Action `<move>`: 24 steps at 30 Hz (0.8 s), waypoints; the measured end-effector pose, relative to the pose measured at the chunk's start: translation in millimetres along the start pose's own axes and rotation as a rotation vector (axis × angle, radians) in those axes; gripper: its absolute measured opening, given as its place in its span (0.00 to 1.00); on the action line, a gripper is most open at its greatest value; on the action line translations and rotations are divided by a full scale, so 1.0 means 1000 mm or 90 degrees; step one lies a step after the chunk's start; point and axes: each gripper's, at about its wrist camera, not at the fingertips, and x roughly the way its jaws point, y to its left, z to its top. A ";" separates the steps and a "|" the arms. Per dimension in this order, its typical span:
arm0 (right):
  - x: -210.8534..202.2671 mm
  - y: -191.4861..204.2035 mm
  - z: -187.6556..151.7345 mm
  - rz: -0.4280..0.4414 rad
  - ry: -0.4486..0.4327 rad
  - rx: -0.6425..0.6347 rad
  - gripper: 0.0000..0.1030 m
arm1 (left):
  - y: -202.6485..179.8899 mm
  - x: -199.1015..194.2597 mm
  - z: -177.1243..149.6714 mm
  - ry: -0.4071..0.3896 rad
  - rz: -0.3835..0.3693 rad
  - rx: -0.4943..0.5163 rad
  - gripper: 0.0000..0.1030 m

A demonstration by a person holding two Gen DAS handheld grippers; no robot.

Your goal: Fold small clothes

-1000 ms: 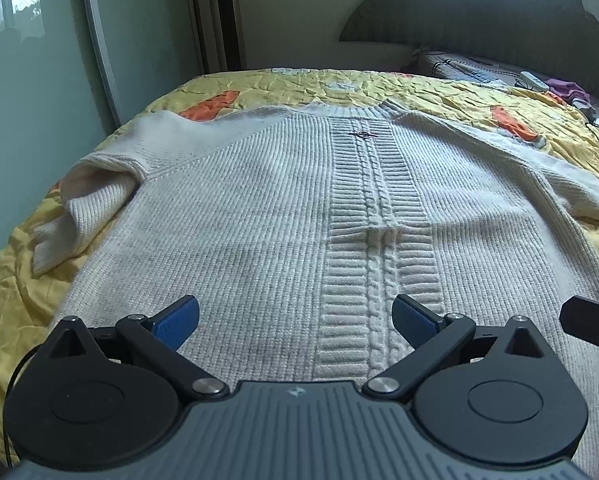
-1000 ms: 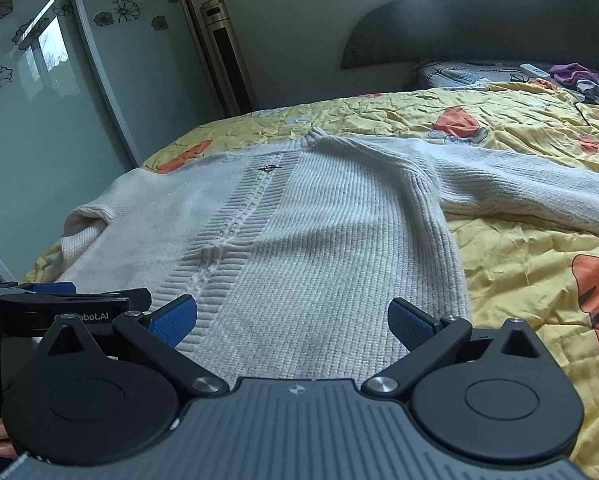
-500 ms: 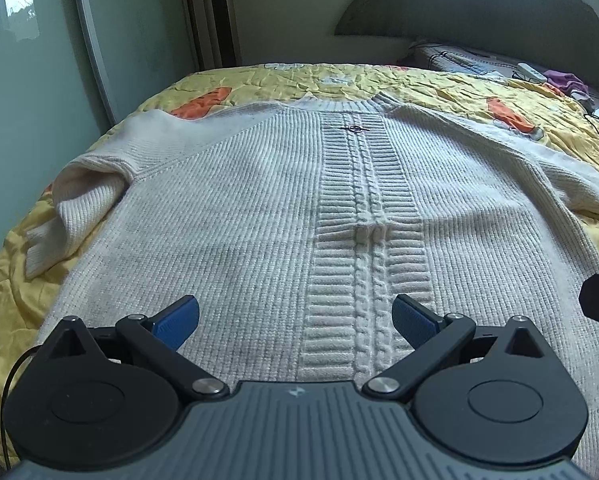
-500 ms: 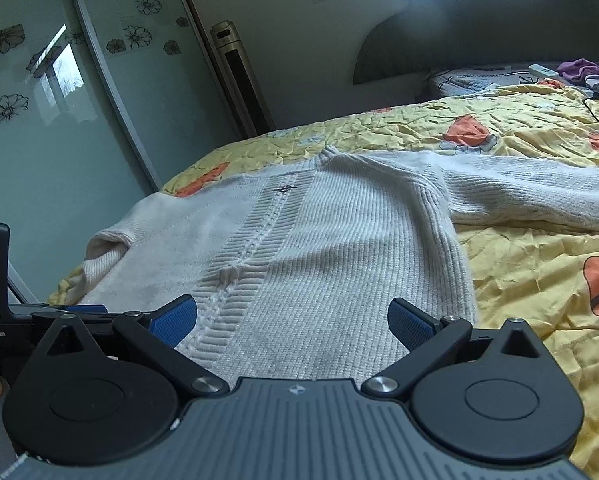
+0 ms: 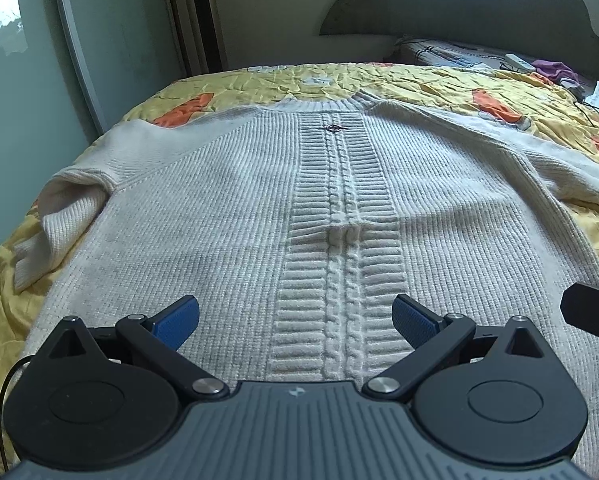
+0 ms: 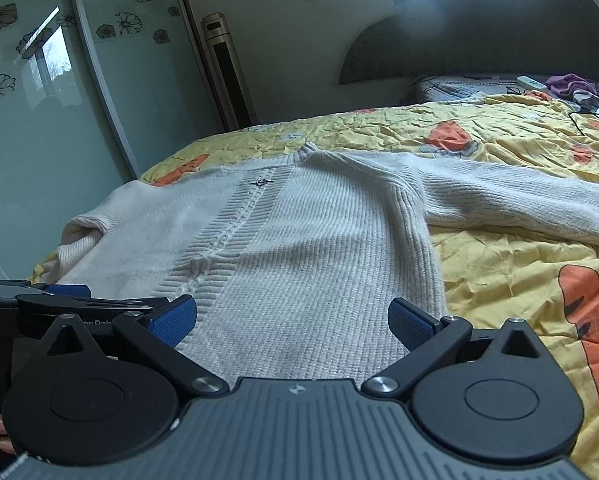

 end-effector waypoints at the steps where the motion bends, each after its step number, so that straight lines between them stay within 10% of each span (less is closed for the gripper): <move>1: 0.000 -0.002 0.000 0.003 -0.002 0.007 1.00 | -0.001 0.001 0.000 0.001 0.000 0.001 1.00; 24: 0.004 -0.037 0.003 0.022 -0.016 0.088 1.00 | -0.030 0.022 0.012 0.007 -0.018 0.022 1.00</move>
